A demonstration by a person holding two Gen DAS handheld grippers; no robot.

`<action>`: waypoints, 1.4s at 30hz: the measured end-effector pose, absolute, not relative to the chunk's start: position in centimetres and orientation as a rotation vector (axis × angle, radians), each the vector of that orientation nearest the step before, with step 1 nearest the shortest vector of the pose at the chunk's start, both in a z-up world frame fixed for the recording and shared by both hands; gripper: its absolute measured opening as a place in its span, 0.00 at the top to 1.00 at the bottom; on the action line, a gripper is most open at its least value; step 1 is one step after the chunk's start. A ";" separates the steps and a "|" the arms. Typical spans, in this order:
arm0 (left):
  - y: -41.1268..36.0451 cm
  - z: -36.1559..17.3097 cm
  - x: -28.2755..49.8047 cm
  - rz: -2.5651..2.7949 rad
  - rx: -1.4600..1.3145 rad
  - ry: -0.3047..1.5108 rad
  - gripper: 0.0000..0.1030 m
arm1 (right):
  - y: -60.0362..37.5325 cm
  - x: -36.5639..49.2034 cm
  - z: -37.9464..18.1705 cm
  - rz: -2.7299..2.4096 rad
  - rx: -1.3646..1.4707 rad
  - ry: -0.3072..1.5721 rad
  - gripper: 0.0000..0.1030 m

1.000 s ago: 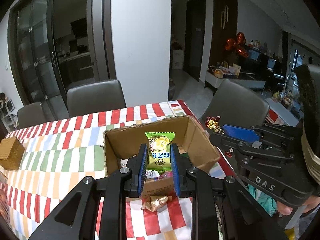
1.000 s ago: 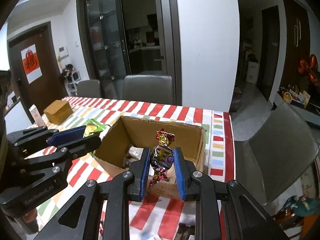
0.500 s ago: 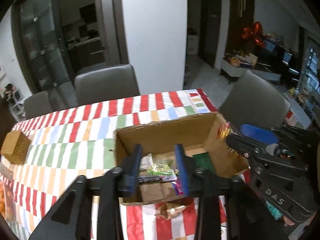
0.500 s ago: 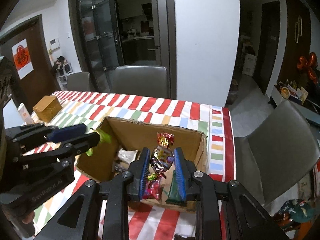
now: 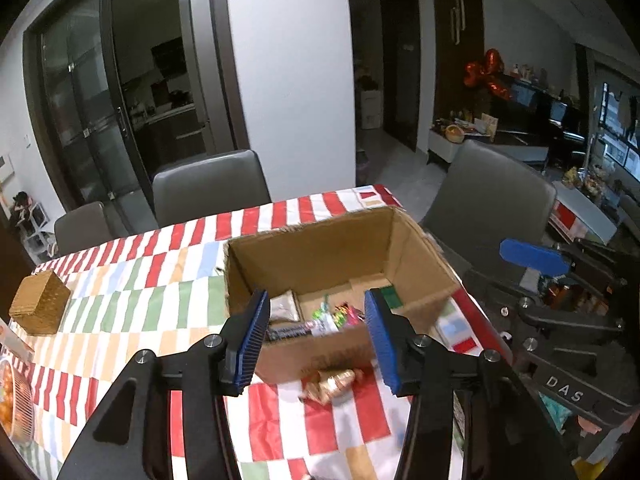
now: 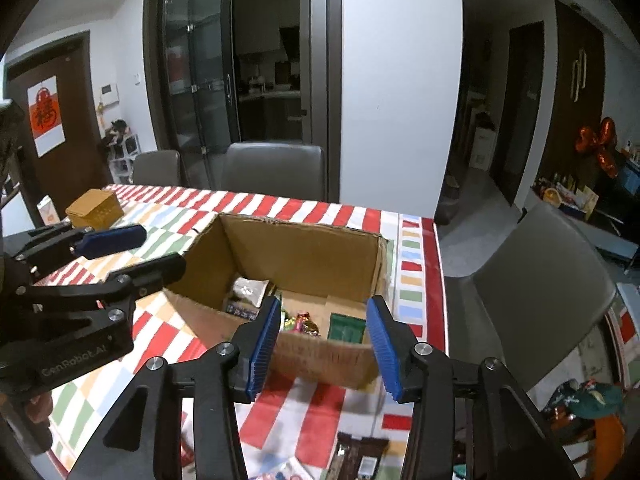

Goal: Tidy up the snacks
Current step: 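Move both tools back down toward the chocolate bar and lollipop pack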

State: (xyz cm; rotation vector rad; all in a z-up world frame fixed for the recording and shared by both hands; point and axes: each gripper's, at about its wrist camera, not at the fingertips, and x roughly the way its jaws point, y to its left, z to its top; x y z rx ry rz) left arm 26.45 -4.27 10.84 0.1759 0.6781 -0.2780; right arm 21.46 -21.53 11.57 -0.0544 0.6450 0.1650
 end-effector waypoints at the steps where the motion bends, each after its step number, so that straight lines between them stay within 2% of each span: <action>1: -4.3 10.7 25.5 -0.282 0.172 0.672 0.53 | -21.6 20.4 11.7 0.160 -0.062 0.626 0.53; 3: -4.2 10.5 24.4 -0.295 0.160 0.664 0.51 | -21.8 19.1 11.7 0.145 -0.072 0.603 0.49; 13: -5.5 7.9 19.6 -0.337 0.183 0.677 0.45 | -23.7 14.1 9.3 0.104 -0.028 0.617 0.48; 42: -8.1 -6.8 15.3 -0.444 0.266 0.941 0.44 | -24.5 11.2 -4.5 0.054 -0.007 0.948 0.45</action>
